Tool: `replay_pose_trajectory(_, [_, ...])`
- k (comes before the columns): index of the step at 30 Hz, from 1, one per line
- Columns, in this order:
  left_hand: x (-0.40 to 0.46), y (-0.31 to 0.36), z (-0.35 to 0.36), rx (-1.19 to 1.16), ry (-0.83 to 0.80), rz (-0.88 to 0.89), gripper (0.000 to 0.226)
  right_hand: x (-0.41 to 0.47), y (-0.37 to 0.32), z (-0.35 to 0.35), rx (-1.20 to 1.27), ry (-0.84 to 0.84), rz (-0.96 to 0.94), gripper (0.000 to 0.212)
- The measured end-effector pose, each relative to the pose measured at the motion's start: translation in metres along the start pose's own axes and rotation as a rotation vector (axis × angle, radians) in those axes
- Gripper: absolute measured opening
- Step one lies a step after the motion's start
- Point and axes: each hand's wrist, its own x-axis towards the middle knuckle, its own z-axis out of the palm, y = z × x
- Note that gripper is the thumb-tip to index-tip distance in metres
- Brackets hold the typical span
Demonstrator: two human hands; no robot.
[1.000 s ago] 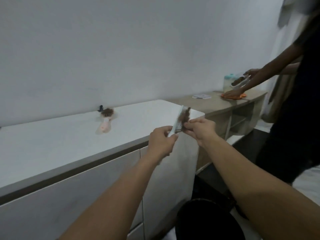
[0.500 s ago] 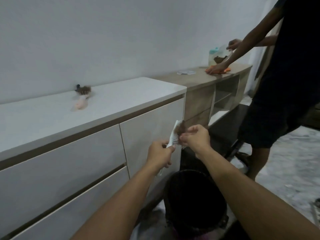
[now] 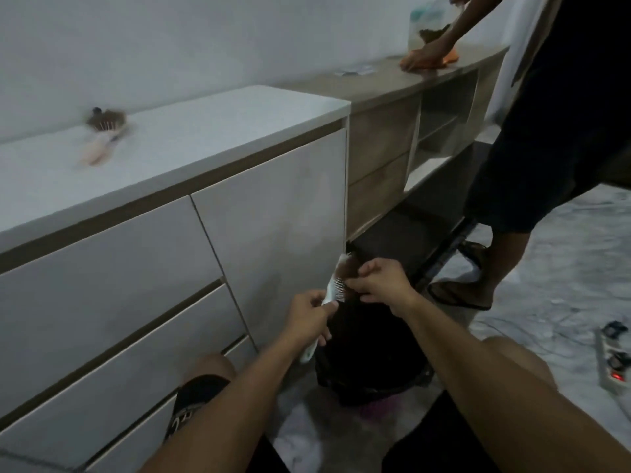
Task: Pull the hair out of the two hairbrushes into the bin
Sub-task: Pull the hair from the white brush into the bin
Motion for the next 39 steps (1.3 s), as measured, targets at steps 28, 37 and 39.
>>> replay_pose_trajectory(28, [0.01,-0.079,0.02,-0.081,-0.304,-0.225,0.029,0.049,0.079,-0.028,-0.184,0.137,0.064,0.022])
replay_pose_trajectory(37, [0.013,-0.071,0.027,-0.061,-0.25,-0.178,0.028,0.045,0.076,-0.018,-0.176,0.111,0.04,0.011])
replay_pose_trajectory(39, [0.012,-0.071,0.027,-0.055,-0.238,-0.163,0.025,0.042,0.076,-0.018,-0.206,0.064,0.004,0.021])
